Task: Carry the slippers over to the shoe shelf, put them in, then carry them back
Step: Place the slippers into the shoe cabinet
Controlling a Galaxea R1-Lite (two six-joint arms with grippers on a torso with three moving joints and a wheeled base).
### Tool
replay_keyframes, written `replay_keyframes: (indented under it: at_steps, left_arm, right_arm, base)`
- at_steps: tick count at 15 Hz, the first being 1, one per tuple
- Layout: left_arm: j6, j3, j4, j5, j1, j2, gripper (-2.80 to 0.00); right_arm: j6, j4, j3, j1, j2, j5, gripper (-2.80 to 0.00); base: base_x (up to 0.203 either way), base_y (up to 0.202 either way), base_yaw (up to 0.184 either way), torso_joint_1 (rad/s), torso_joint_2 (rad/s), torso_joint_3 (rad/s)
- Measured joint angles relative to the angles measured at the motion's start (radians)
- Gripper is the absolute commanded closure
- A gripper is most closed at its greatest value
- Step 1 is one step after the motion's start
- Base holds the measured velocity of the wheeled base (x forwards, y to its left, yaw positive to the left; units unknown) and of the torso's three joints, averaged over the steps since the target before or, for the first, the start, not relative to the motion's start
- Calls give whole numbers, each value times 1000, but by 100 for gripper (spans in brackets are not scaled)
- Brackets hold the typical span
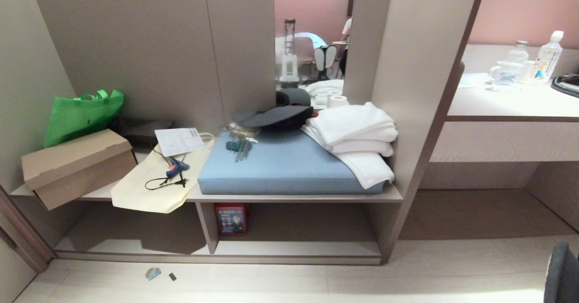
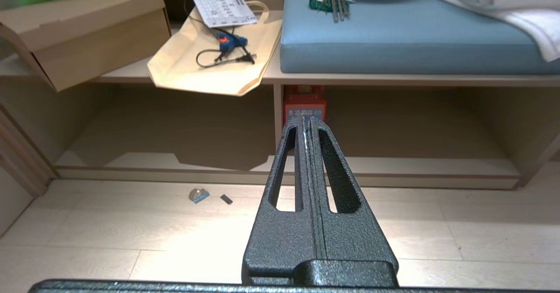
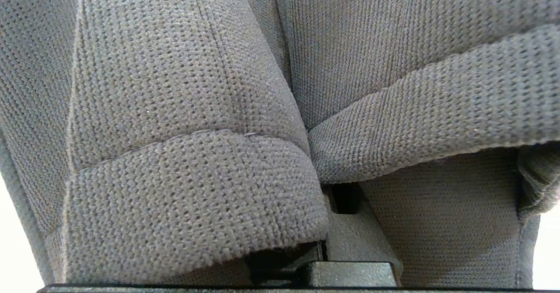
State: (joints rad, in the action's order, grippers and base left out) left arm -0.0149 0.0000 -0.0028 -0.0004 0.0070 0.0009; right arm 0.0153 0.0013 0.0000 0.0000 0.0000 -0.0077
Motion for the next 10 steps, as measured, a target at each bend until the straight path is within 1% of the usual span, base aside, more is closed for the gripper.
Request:
replay_keyframes:
  at_steps: [3,4,6,10]
  left_arm:
    - [0,0,0,0,0,0,0]
    - [0,0,0,0,0,0,0]
    - [2,0,0,0,0,0,0]
    - [0,0,0,0,0,0,0]
  right_arm:
    - [0,0,0,0,0,0,0]
    - [0,1,0,0,0,0,0]
    - [0,1,0,0,0,0,0]
    - [0,0,0,0,0,0,0]
  base:
    - [0,0,0,-121,438,316]
    - [0,0,0,-63,236,180]
    - [0,0,0,-25,112,70]
    - [0,0,0,-4,17,19]
